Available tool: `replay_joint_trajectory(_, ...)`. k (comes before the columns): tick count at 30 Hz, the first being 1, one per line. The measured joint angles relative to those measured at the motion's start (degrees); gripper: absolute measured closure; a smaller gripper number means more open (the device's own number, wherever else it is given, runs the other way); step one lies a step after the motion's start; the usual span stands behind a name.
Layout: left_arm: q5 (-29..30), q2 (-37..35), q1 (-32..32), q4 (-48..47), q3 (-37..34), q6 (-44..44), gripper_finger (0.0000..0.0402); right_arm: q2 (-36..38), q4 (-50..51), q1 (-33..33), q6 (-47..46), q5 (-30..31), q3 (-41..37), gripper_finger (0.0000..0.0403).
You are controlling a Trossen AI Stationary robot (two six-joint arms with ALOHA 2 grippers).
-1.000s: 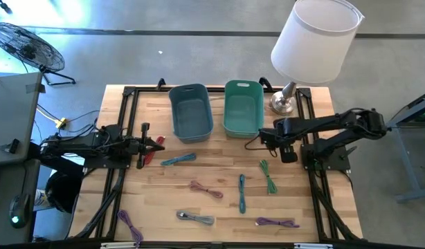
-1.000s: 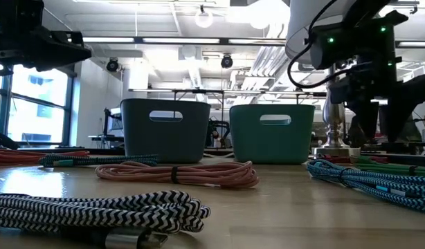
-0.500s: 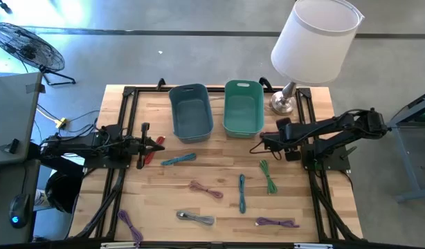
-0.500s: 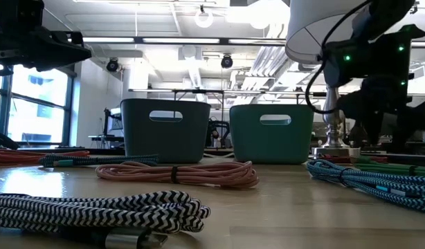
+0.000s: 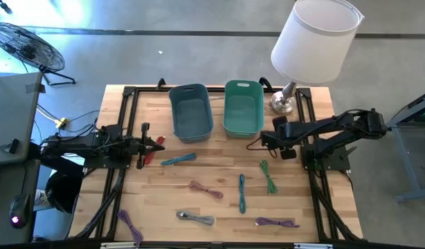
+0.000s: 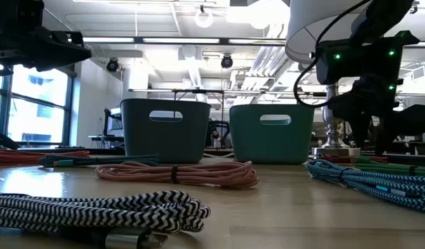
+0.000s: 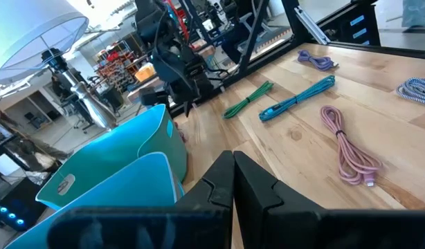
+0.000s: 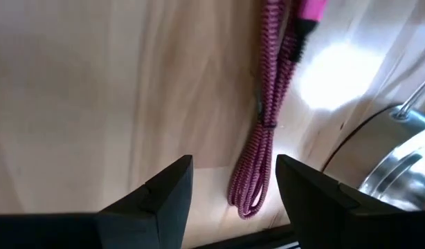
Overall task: Pick & Place USB Port
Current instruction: Put the black and pink charger cable into the blue bin
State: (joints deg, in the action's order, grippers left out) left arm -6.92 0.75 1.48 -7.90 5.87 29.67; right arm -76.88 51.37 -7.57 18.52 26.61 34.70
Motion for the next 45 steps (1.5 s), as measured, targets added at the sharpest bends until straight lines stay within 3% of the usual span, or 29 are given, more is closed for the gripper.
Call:
replay_joint_trajectory(19,-0.07,0.00,0.00,-1.75,-0.09,-0.11,0.0401,0.00,-3.24,-9.97,5.14,-5.69,0.04,0.0203)
replay_joint_trajectory(40,-0.22,0.00,0.02,-2.73,-0.09,-0.59,0.0401,-0.06,-6.36,-15.51,7.48,-10.52,0.05,0.0203)
replay_joint_trajectory(45,-0.21,0.00,0.02,-2.71,-0.09,-1.42,0.0401,-3.77,-7.38,-16.94,7.49,-10.57,0.07,0.0203)
